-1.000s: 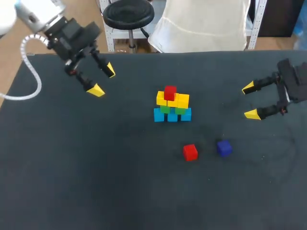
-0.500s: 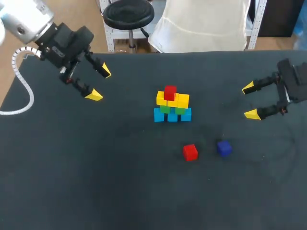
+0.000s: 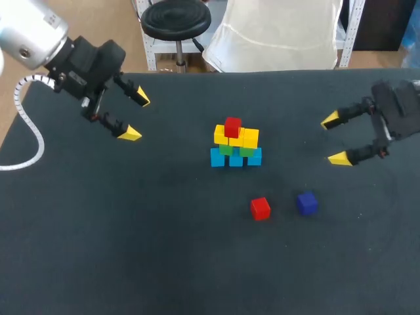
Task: Place the blue cubes, place green cubes on the blue cubes, place the yellow cubes on the green cubes, then place the red cubes on the yellow cubes, and place purple cube on the red cubes.
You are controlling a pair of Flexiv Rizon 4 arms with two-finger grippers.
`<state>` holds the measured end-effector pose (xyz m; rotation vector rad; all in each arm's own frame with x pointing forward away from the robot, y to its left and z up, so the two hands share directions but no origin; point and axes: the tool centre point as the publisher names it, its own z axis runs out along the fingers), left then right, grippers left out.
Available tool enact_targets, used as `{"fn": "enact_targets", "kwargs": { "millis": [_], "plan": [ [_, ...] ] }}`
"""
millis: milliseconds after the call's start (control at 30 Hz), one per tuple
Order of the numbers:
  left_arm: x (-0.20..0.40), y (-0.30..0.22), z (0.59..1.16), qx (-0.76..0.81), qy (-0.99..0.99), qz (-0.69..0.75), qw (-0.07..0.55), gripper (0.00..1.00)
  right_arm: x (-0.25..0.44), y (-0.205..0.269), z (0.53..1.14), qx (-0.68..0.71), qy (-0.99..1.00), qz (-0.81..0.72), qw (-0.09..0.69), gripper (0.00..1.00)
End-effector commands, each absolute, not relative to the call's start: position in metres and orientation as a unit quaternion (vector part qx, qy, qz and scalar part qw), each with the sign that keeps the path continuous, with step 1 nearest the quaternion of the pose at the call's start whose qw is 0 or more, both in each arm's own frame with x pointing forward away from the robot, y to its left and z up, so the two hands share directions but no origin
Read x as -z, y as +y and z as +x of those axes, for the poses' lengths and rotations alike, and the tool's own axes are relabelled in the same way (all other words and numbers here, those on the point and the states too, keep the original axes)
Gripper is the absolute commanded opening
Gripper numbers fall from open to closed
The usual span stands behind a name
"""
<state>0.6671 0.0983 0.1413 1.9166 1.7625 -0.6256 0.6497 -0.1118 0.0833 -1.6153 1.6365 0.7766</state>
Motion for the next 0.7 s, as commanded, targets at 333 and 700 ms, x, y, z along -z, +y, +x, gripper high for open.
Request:
{"fn": "enact_targets", "kwargs": {
  "millis": [333, 700],
  "plan": [
    [-0.141, 0.099, 0.665, 0.226, 0.641, 0.696, 0.232, 1.00, -0.087, -0.064, 0.610, -0.301, 0.612, -0.639, 0.356, 1.00],
    [-0.141, 0.099, 0.665, 0.226, 0.641, 0.696, 0.232, 1.00, -0.067, -0.028, 0.564, -0.320, 0.589, -0.658, 0.345, 1.00]
  ]
}}
